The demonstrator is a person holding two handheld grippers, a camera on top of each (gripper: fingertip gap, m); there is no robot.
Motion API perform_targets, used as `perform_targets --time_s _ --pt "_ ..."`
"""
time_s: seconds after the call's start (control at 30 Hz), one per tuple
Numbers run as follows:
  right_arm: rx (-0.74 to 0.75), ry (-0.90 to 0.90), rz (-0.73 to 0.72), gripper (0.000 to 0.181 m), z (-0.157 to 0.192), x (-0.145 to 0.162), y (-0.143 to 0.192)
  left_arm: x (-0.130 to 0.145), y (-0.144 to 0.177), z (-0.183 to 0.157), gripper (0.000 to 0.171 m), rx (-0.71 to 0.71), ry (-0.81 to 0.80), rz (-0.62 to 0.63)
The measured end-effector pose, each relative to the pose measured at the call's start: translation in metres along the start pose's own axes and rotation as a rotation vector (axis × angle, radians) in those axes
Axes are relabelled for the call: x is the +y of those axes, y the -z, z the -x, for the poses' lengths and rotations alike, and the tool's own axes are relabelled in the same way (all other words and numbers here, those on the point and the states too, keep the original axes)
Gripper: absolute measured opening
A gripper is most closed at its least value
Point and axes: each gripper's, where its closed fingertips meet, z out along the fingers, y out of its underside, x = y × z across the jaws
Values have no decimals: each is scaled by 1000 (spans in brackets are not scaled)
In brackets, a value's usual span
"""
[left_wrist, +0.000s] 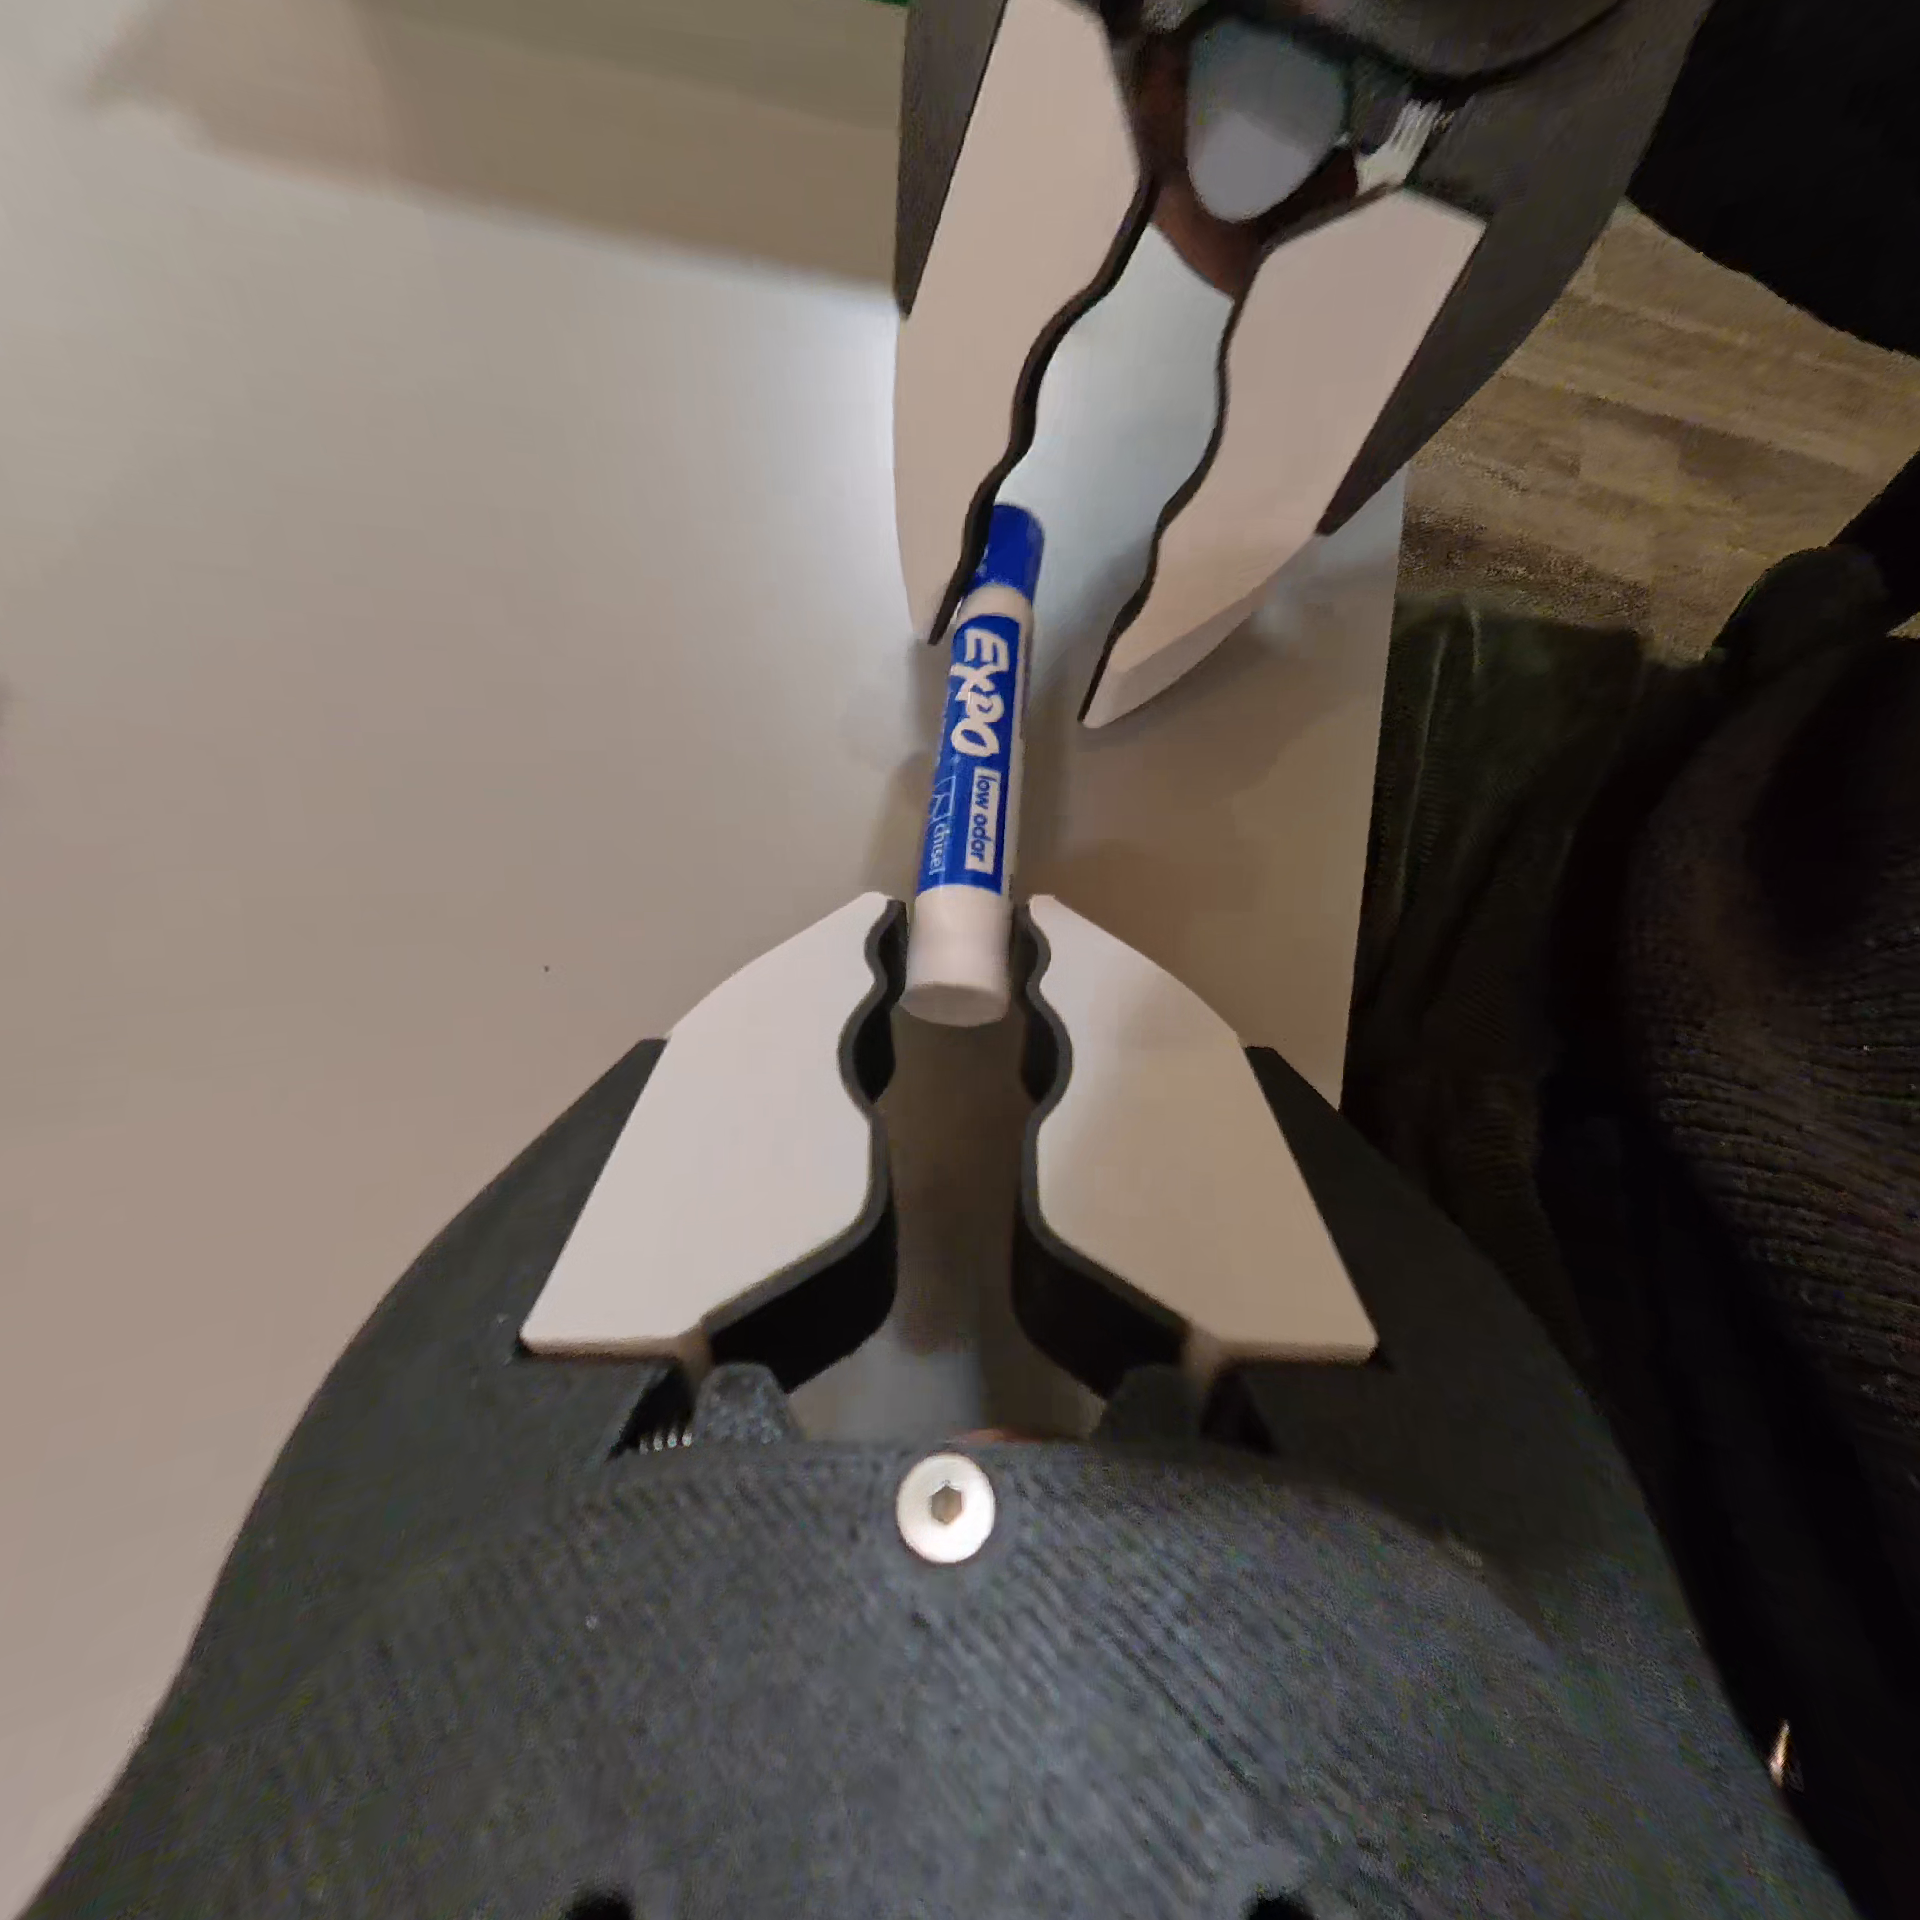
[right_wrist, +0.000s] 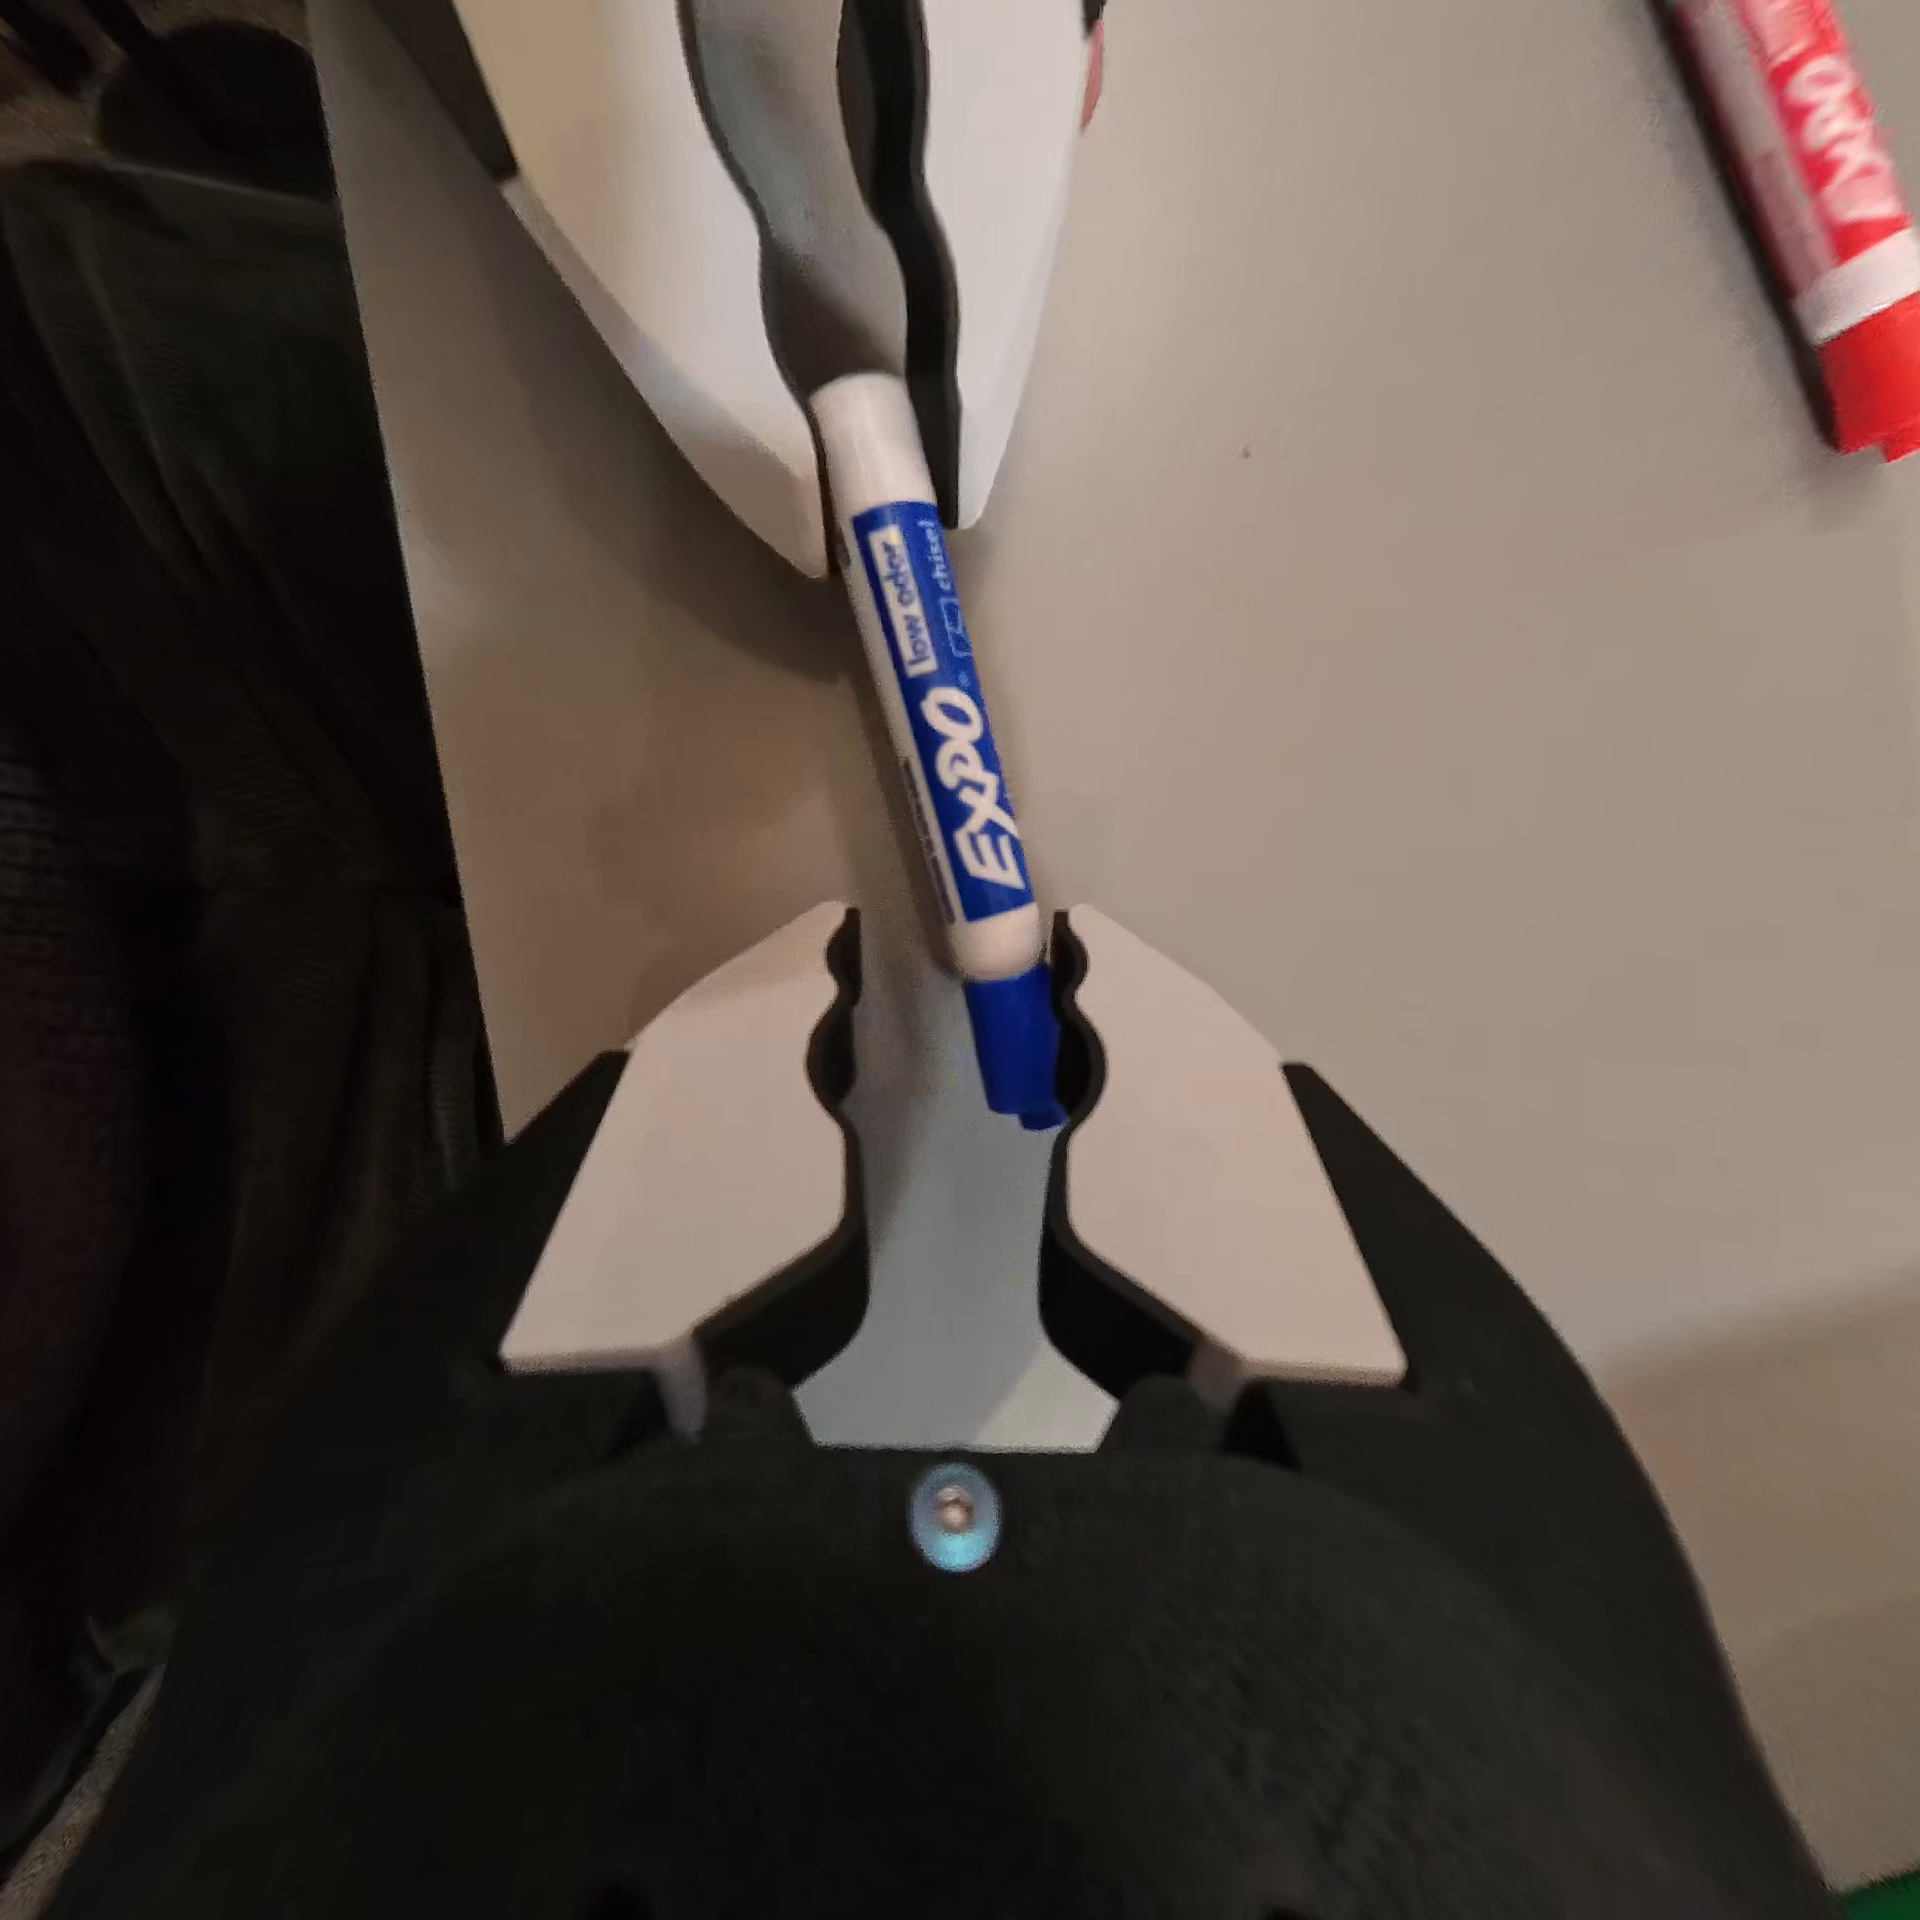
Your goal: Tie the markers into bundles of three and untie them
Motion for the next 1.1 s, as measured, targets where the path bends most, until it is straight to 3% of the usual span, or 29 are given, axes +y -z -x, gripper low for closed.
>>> perform_targets --time_s 0.2,0.5,0.77,0.87,0.97,1.1 --pt "-6 82 51 25 11 2 -10 -3 -2 -13 20 33 -71 -10" --pt "-27 103 24 15 15 -2 -10 -18 9 -20 20 111 -18 -114" --pt "-53 78 44 14 16 1 -6 -22 11 -11 26 66 5 -163" --pt "-3 56 71 14 3 11 3 -19 24 27 55 -118 22 -175" --pt "11 11 9 14 -7 8 13 -23 53 103 57 -407 92 -207" --pt "18 -7 -31 14 -15 5 14 -19 70 200 59 -522 236 -153"
